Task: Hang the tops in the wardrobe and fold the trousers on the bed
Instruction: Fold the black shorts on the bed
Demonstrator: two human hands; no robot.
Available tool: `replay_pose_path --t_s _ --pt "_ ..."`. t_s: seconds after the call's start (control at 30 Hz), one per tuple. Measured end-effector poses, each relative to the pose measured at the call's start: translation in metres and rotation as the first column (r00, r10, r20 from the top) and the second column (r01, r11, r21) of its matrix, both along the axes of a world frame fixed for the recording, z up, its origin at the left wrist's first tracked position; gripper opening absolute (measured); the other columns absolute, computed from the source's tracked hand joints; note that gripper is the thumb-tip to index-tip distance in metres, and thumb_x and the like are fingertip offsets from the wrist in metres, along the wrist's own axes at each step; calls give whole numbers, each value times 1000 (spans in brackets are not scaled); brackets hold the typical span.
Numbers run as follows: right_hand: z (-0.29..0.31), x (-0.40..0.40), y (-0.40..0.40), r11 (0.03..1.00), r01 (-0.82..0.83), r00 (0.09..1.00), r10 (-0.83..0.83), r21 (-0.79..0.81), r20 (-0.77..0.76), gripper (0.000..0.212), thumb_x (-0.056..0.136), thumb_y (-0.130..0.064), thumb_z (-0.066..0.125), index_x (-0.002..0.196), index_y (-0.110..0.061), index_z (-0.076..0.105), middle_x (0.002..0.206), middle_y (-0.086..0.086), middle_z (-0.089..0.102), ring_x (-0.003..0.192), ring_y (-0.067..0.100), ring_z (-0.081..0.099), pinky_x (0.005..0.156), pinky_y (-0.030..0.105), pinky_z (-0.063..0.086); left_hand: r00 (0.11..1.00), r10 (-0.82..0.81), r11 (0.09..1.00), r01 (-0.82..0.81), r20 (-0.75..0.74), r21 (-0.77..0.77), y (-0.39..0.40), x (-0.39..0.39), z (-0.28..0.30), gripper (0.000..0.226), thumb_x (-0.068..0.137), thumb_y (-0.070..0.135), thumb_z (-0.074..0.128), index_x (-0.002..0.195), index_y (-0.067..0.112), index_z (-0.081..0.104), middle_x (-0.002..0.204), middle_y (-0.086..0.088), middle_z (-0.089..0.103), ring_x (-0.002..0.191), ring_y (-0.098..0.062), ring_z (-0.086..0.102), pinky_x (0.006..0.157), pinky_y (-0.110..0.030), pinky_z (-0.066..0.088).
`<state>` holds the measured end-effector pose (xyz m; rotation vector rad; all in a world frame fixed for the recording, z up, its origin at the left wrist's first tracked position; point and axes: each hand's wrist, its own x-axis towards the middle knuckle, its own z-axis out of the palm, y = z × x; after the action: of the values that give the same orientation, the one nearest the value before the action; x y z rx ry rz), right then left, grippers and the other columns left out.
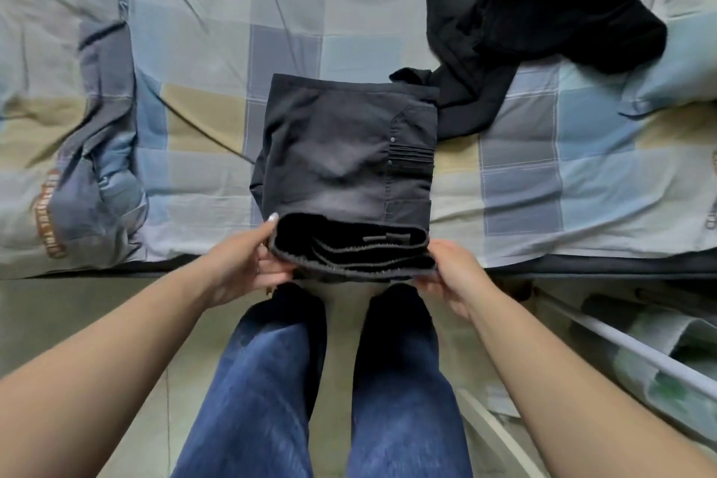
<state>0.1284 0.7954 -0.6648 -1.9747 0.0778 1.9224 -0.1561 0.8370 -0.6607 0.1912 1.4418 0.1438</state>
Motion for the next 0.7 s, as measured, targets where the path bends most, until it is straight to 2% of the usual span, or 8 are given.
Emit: replay_pose_path --t_s 0.1,0.23,0.33,0.4,0.53,0.6,0.63,0.7 --pt "-13 9 46 988 156 987 -155 21 -43 22 99 -28 48 108 -11 59 91 10 69 63 15 72 47 26 54 989 149 989 -149 0 9 46 12 -12 45 94 51 45 125 20 53 79 -4 74 73 -15 73 54 -25 57" --pt "-41 22 116 986 143 987 -136 81 -84 25 97 -35 48 116 -22 56 88 6 72 71 10 72 53 24 54 968 248 969 -248 -27 13 113 28 -35 60 93 47 53 142 16 38 96 -7 69 74 -16 74 48 -25 56" --pt "-63 26 162 987 123 991 -116 105 -70 29 95 -37 52 117 -19 59 80 5 74 70 11 72 54 25 55 970 235 970 -231 -66 70 156 43 -56 42 95 44 52 129 19 48 97 -6 68 70 -17 73 50 -25 57" --pt "-79 27 188 986 115 992 -108 123 -62 34 97 -36 50 125 -18 56 85 6 73 74 12 71 56 26 55 972 210 971 -195 -107 137 182 51 -72 27 97 41 49 116 21 51 94 -7 68 66 -16 73 52 -24 57" --pt "-103 25 209 974 101 994 -92 204 -56 46 101 -29 41 145 -17 31 109 11 66 88 16 68 65 30 55 956 259 934 -210 -141 289 205 55 -101 35 98 33 51 127 16 46 102 -7 65 82 -14 70 62 -28 57" --pt "-112 25 205 963 41 998 -49 265 24 56 101 -25 43 150 -20 17 103 7 68 91 15 69 68 29 55 946 250 925 -170 -208 340 197 49 -115 48 96 30 55 138 13 39 112 -7 62 94 -14 67 67 -27 55" --pt "-116 25 200 957 -22 995 -8 289 101 56 100 -24 45 149 -22 18 97 4 68 87 12 70 66 26 55 939 215 930 -112 -268 351 188 45 -121 52 95 30 57 140 12 38 115 -6 61 98 -14 65 70 -26 54" --pt "-123 27 179 923 -217 932 100 316 348 45 97 -23 49 140 -19 37 83 -3 65 74 9 66 67 25 54 886 90 928 91 -455 360 164 35 -133 51 91 30 63 135 10 47 118 -6 61 104 -16 62 79 -27 52"
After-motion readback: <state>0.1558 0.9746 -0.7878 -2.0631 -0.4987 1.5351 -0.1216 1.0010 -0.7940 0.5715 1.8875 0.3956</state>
